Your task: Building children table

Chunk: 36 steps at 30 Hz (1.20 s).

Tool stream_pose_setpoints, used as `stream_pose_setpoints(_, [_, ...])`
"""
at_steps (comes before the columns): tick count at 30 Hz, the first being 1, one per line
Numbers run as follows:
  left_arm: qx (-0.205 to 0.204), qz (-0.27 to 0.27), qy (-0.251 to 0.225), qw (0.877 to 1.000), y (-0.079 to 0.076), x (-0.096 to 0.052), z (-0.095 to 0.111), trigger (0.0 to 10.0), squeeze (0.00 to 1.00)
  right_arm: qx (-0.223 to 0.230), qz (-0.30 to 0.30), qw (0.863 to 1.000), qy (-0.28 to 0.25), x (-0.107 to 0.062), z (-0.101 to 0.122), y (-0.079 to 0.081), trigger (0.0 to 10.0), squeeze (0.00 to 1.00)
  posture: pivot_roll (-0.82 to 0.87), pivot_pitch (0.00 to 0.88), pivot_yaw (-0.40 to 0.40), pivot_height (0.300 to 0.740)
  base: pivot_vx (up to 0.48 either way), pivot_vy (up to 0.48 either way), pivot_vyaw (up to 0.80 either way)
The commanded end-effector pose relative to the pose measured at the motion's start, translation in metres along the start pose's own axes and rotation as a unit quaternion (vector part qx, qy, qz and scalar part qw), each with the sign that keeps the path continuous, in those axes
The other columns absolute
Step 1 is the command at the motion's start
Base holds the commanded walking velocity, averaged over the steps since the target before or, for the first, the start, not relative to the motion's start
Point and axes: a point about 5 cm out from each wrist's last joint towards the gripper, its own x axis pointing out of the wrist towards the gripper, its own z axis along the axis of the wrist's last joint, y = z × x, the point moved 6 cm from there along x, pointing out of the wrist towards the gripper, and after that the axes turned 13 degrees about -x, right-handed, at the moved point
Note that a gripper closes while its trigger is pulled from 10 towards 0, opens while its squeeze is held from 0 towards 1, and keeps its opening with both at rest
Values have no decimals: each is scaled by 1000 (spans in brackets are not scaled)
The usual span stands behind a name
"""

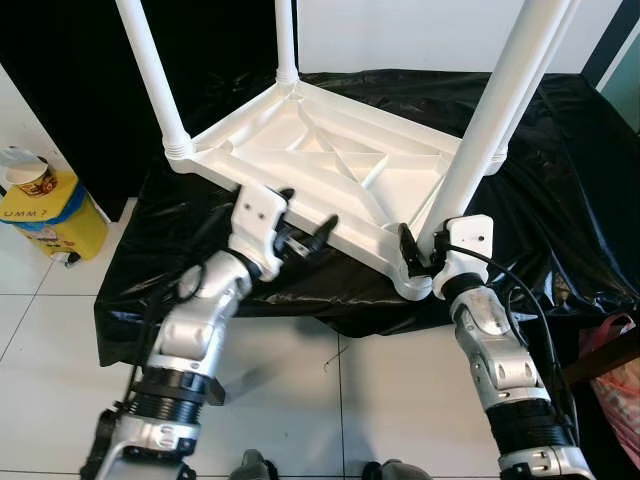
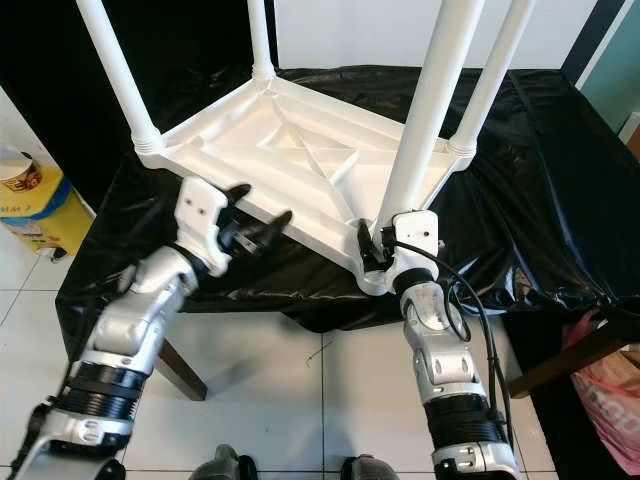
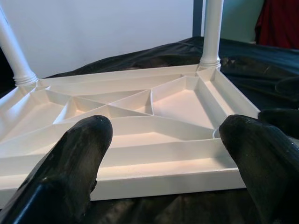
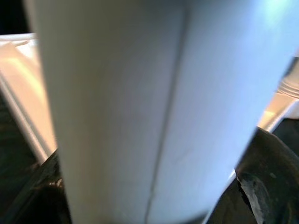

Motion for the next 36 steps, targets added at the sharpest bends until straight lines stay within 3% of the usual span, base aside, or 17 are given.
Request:
stream_pose_setpoints(1, [8, -18, 10, 1000, -2, 0, -4, 10000, 0, -7, 41, 999, -9, 2, 2, 5, 10000, 0, 15, 76, -15, 740, 0, 0, 0])
stream_pose_setpoints(11, [-2, -8, -4, 1000, -6, 5, -6, 10000, 0, -28, 115, 993, -29, 6, 3, 3, 10000, 0, 12, 53, -29, 740, 0, 0, 0])
stream_pose_setpoints(12, [-4, -10, -6, 1000, -9, 7, -6, 10000, 0, -30, 122, 992, -30, 7, 2, 3, 8941, 0, 13, 52, -28, 740, 0, 0, 0])
stream_pose_setpoints(13, [-6, -11, -9, 1000, -11, 8, -5, 10000, 0, -32, 125, 991, -27, 7, -1, 4, 0, 0, 14, 50, -29, 740, 0, 0, 0])
stream_pose_setpoints(20, [-7, -11, -21, 1000, -13, 14, 0, 10000, 0, -37, 137, 990, -5, 0, -15, 9, 0, 0, 14, 47, -52, 740, 0, 0, 0])
stream_pose_setpoints(22, [-7, -12, -26, 1000, -14, 18, 3, 10000, 0, -34, 129, 991, 5, -2, -20, 4, 0, 0, 14, 46, -77, 740, 0, 0, 0])
stream_pose_setpoints(23, [-6, -13, -28, 1000, -15, 20, 3, 10000, 0, -31, 125, 992, 8, -2, -22, 1, 1608, 0, 15, 45, -95, 740, 0, 0, 0])
stream_pose_setpoints(24, [-5, -15, -30, 999, -17, 21, 4, 10000, 0, -29, 118, 992, 12, -3, -24, -3, 10000, 0, 17, 44, -100, 740, 0, 0, 0])
stream_pose_setpoints(31, [1, -11, -46, 999, -21, 27, 11, 10000, 0, -24, 63, 998, 12, -4, -22, -23, 10000, 0, 12, 63, -164, 740, 0, 0, 0])
stream_pose_setpoints(36, [1, -5, -52, 999, -21, 25, 13, 10000, 0, -22, 37, 999, 10, -8, -19, -29, 10000, 0, 7, 60, -159, 740, 0, 0, 0])
